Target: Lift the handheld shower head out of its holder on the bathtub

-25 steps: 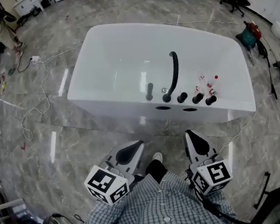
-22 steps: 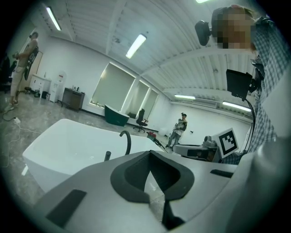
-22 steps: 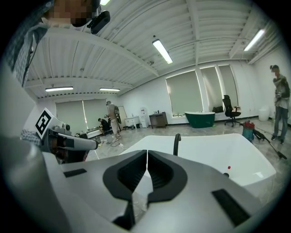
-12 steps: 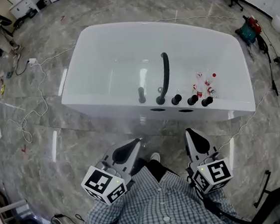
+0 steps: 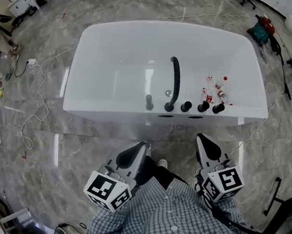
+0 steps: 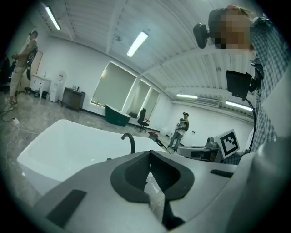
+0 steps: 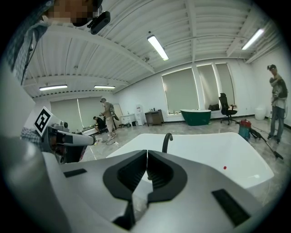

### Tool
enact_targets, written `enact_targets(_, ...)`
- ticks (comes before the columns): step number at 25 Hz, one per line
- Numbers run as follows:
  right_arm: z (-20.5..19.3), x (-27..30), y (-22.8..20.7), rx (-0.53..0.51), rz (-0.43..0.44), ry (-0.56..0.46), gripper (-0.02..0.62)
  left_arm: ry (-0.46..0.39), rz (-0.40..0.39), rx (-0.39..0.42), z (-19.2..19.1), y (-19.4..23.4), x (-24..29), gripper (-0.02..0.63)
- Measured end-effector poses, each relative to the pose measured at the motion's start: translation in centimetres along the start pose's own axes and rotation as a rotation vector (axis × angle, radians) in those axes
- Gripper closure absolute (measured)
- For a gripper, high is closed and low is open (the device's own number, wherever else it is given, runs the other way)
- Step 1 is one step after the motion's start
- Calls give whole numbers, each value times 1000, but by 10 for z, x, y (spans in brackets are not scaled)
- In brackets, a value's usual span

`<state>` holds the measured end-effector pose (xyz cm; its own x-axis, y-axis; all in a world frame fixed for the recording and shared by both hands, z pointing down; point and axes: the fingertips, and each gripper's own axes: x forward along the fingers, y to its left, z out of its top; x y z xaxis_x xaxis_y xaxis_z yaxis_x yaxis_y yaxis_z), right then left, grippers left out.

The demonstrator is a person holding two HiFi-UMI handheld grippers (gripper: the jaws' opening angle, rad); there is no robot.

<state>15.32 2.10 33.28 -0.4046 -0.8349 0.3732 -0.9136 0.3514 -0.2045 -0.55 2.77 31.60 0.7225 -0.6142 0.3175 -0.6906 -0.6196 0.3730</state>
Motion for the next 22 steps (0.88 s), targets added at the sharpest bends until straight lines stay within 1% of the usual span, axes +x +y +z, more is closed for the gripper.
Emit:
enact_targets(5, 10, 22, 10, -23, 0, 7, 577, 13, -30, 6, 11, 21, 9, 597)
enact_targets(10, 18, 41, 17, -17, -35, 9, 577, 17, -71, 20, 22, 43, 15, 597)
enact_targets(13, 20, 55, 24, -14, -45, 16, 577, 33, -85, 28, 23, 59, 16, 597)
enact_targets(22, 18, 88, 50, -15, -61, 45, 577, 54, -123, 5, 26, 101, 17, 597)
